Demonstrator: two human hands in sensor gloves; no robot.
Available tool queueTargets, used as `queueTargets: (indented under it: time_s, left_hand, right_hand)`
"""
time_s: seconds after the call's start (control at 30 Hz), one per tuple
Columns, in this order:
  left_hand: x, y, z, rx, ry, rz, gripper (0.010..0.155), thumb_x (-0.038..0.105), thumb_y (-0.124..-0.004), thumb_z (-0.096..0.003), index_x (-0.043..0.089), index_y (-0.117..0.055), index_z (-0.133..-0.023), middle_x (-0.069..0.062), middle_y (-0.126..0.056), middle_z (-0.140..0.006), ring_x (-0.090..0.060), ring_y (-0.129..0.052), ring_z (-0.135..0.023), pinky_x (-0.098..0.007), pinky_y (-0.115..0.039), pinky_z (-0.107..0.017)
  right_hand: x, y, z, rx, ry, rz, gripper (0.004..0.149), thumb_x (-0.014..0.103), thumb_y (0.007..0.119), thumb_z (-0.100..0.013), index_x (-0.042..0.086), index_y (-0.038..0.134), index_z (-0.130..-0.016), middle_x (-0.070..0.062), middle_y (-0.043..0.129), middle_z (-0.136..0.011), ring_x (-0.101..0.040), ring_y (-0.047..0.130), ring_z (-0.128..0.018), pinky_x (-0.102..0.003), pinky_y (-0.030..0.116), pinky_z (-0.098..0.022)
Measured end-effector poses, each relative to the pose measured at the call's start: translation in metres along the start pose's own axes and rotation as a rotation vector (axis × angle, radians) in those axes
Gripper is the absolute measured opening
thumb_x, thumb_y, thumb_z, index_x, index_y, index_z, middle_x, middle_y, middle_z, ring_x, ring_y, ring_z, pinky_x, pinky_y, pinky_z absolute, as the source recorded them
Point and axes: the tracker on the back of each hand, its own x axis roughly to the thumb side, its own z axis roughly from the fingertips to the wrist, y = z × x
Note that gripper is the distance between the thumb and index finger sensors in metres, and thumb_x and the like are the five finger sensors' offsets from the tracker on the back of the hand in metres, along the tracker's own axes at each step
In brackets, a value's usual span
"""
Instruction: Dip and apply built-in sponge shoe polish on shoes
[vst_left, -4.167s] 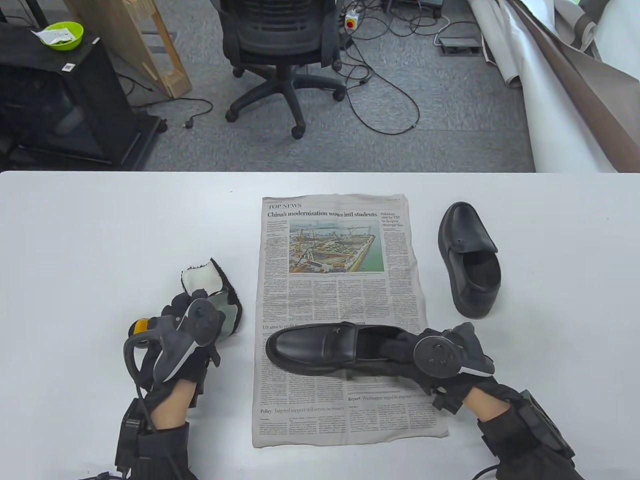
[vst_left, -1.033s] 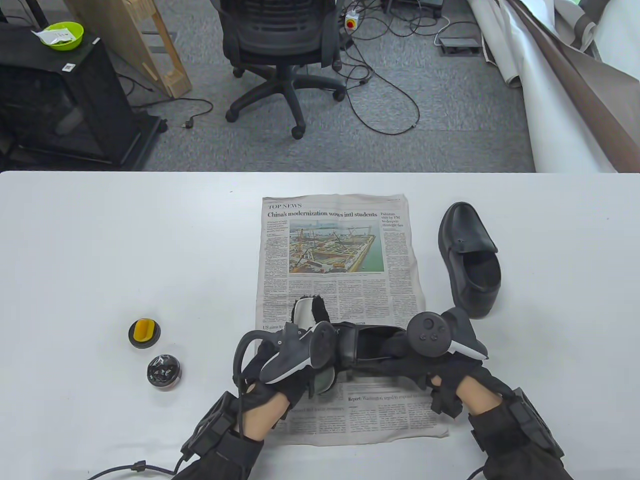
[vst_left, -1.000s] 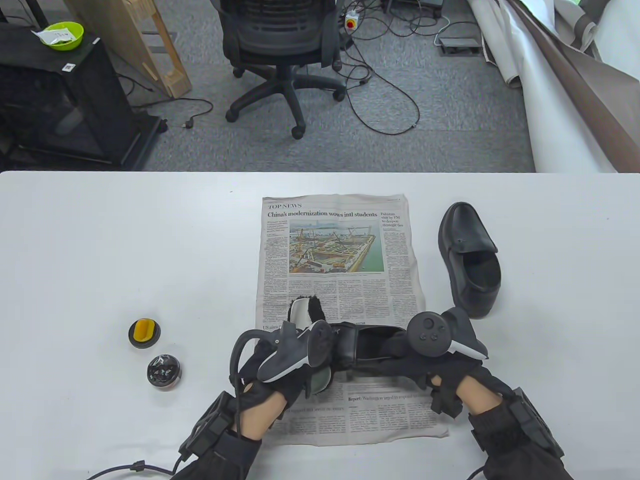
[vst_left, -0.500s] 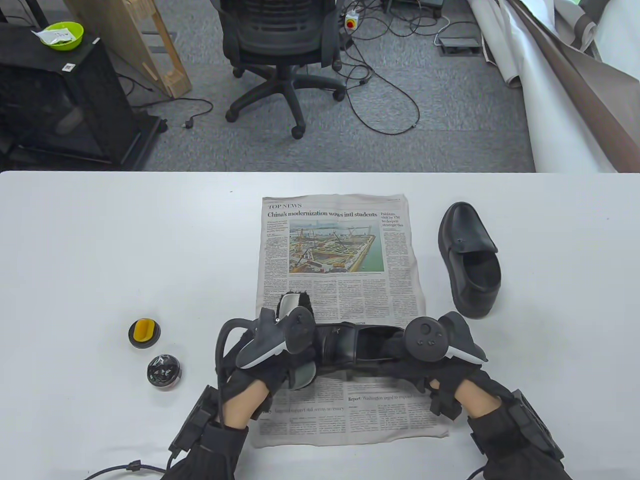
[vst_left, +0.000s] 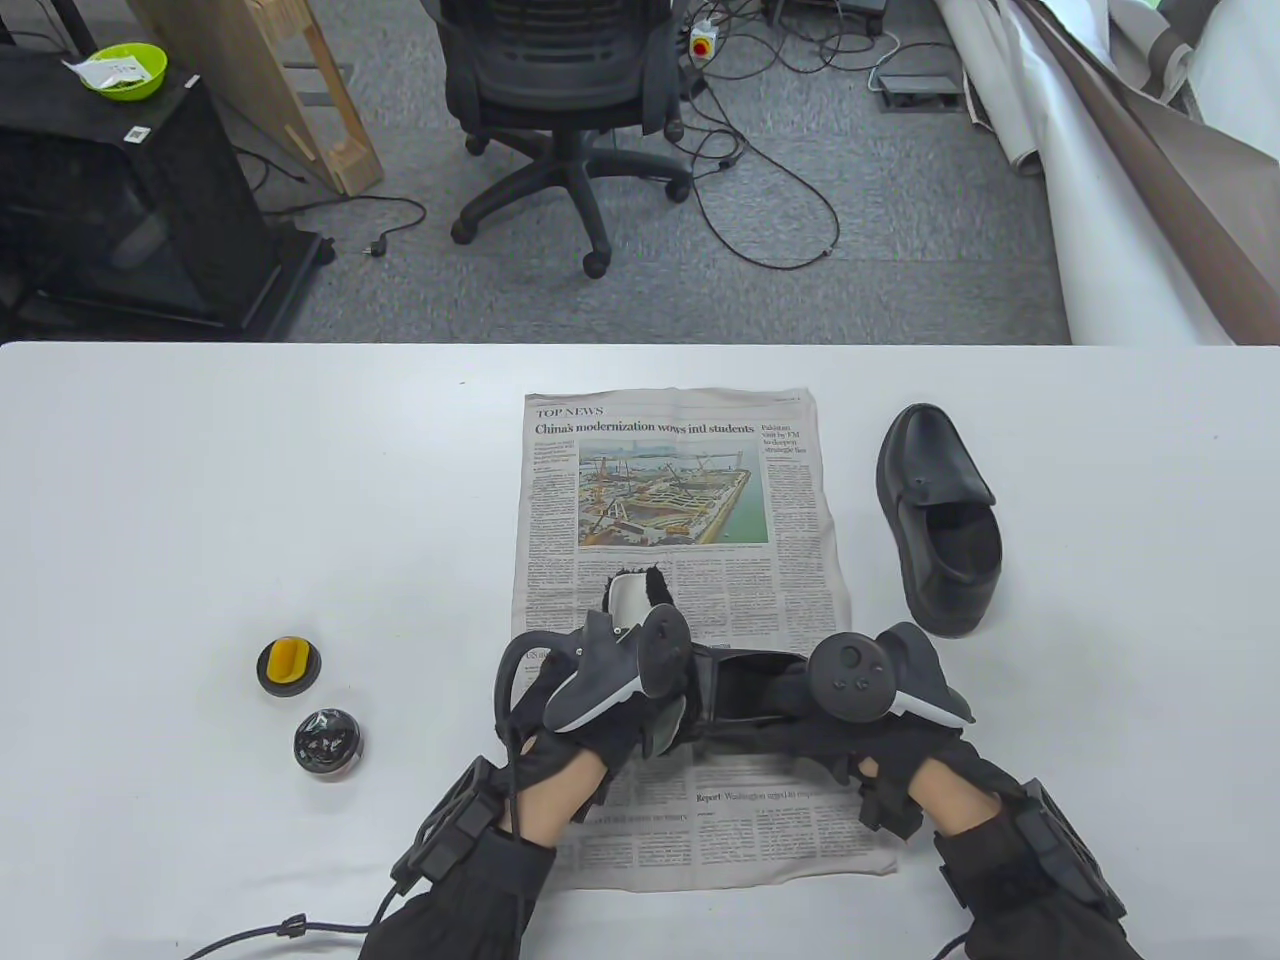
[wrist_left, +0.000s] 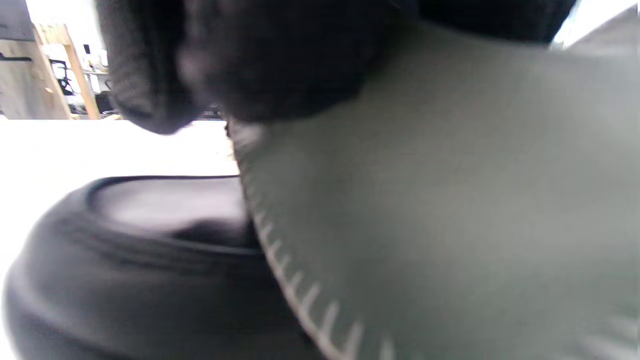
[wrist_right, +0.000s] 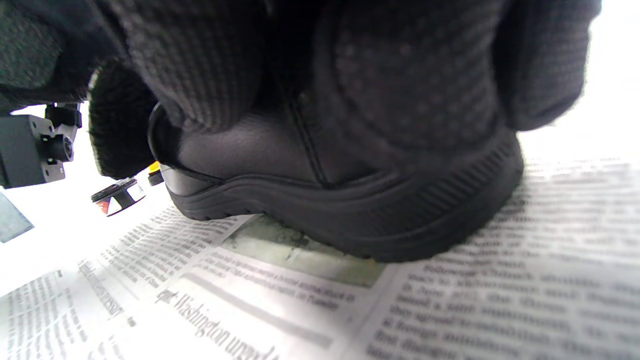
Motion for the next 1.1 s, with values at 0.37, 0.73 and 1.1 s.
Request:
queueTargets:
  time_s: [0.37, 0.73, 1.1]
  left_hand:
    - [-0.055, -0.009, 0.0, -0.038, 0.159, -0.056, 0.056, 0.053, -0.087, -0.0389, 0.027, -0.08, -0.088, 0.003, -0.1, -0.054, -0.004, -0.101, -0.015, -0.038, -0.091, -0.044]
    - [-0.033, 0.004, -0.006, -0.027, -0.025, 0.206, 0.059, 0.052, -0.09, -0.0387, 0.028, -0.078, -0.091, 0.003, -0.099, -0.056, -0.005, -0.1, -0.017, -0.039, -0.089, -0.046]
    - [0.025, 0.001, -0.03, -0.063, -0.03, 0.039, 0.057, 0.053, -0.087, -0.0382, 0.032, -0.079, -0.09, 0.004, -0.1, -0.054, -0.004, -0.1, -0.016, -0.039, -0.09, -0.047]
  right_hand:
    - [0.002, 0.0, 0.0, -0.004, 0.007, 0.02, 0.043, 0.054, 0.085, -0.034, 0.027, 0.09, -0.066, 0.0, 0.091, -0.06, -0.008, 0.102, -0.019, -0.039, 0.09, -0.043]
    - [0.002, 0.0, -0.001, 0.026, 0.0, 0.034, 0.042, 0.054, 0.085, -0.035, 0.027, 0.09, -0.067, 0.0, 0.09, -0.061, -0.008, 0.102, -0.02, -0.039, 0.09, -0.043]
    - [0.003, -0.001, -0.002, 0.029, 0.002, 0.04, 0.042, 0.054, 0.085, -0.035, 0.027, 0.09, -0.067, 0.0, 0.09, -0.061, -0.008, 0.102, -0.02, -0.039, 0.09, -0.044]
